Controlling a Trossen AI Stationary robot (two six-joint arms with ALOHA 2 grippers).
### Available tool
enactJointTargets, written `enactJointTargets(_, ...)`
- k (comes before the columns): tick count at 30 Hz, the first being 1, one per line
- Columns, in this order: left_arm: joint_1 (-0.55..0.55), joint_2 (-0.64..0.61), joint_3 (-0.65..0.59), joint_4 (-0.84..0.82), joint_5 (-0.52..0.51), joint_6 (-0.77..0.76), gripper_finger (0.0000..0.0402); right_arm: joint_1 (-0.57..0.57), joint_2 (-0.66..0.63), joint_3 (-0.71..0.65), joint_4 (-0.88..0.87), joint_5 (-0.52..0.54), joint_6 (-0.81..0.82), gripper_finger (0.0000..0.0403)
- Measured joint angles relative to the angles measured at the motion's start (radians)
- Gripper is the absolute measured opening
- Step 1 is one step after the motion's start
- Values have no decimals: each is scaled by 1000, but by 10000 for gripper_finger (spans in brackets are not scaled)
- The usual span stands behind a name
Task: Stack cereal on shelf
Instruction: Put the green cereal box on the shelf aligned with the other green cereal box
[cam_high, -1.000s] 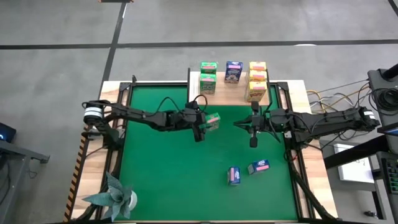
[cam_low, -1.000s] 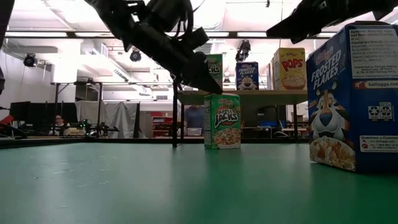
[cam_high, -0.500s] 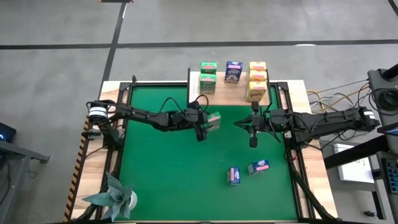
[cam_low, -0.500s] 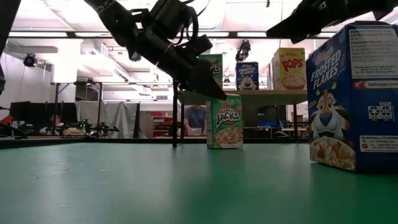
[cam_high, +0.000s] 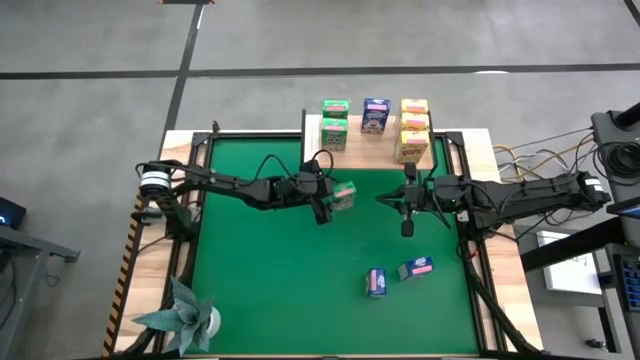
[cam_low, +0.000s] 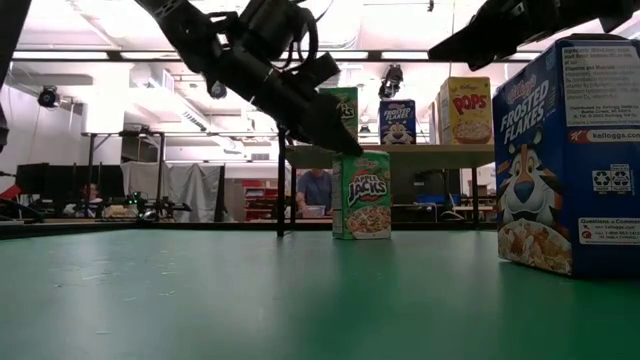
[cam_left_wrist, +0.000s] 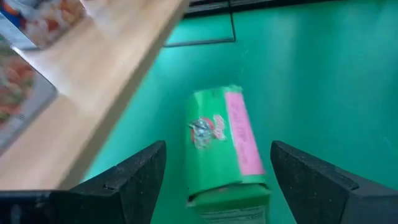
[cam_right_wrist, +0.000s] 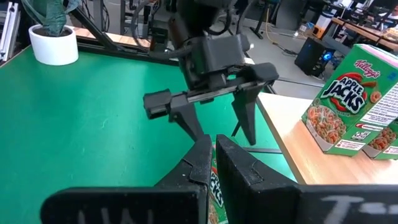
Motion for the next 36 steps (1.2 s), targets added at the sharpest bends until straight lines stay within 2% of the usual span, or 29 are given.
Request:
enactJointTargets(12, 3, 28, -2, 4, 0, -1, 269, 0, 0, 0, -1, 0, 0, 13)
enactJointTargets(24, 2, 28, -2, 4, -1, -8, 197, 0, 0, 0, 0, 0, 0, 13)
enactJointTargets(36, -21, 23, -2, 2, -5, 0, 171, 0, 0, 0, 0, 0, -1, 13)
